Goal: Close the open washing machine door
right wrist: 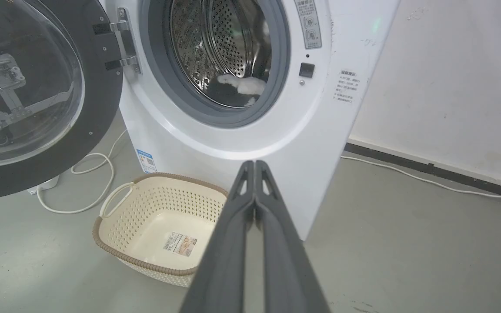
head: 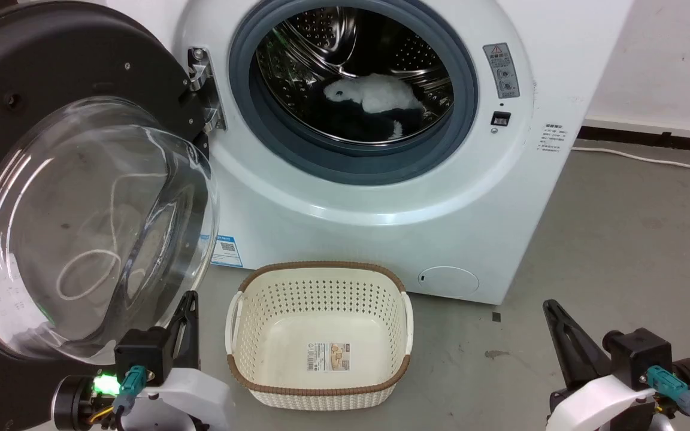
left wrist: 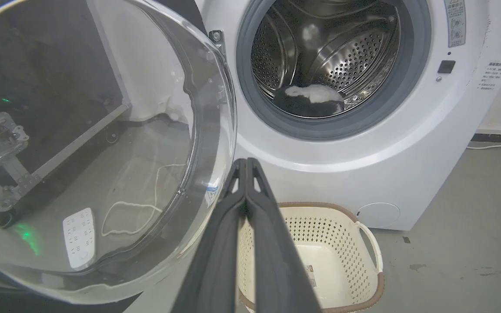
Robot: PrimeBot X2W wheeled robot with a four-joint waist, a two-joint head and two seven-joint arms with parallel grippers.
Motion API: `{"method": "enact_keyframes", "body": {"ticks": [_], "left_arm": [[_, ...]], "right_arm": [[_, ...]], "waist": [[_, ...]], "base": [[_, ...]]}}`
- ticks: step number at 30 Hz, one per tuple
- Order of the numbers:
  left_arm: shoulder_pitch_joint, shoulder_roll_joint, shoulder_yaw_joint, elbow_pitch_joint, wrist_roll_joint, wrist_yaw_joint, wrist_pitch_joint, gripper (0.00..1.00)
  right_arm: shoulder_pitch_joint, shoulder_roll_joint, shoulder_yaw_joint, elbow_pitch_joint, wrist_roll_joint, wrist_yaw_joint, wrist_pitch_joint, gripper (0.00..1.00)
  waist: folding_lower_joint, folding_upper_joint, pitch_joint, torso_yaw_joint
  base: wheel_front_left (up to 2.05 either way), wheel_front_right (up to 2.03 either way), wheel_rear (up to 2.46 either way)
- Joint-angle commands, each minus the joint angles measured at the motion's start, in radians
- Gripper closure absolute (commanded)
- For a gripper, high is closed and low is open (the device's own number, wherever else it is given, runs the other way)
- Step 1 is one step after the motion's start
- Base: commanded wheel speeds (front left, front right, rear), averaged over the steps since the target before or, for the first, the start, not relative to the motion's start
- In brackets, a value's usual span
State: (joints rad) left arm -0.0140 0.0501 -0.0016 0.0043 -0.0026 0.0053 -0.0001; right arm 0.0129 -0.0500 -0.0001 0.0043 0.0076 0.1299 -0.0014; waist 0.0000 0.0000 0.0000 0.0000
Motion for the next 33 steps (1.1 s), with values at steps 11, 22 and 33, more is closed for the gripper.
{"method": "enact_keyframes", "body": {"ticks": [11, 22, 33], "left_arm": [[0.005, 0.0, -0.01, 0.004, -0.016, 0.001, -0.013, 0.0], [0.012, 0.0, -0.024, 0.012, -0.042, 0.0, -0.036, 1.0], [0.002, 0.0, -0.012, -0.042, -0.069, -0.004, -0.06, 1.0]], "right_arm": [[0.009, 0.0, 0.003, 0.005, 0.019, 0.0, -0.014, 0.0], [0.021, 0.0, 0.007, 0.016, 0.052, 0.0, -0.037, 0.0], [0.037, 0.0, 0.007, 0.027, 0.083, 0.0, -0.06, 0.0]], "waist": [[0.0, 0.0, 0.001, 0.001], [0.0, 0.0, 0.003, 0.004], [0.0, 0.0, 0.0, 0.023]], "base": [[0.0, 0.0, 0.0], [0.0, 0.0, 0.0], [0.0, 0.0, 0.0]]}}
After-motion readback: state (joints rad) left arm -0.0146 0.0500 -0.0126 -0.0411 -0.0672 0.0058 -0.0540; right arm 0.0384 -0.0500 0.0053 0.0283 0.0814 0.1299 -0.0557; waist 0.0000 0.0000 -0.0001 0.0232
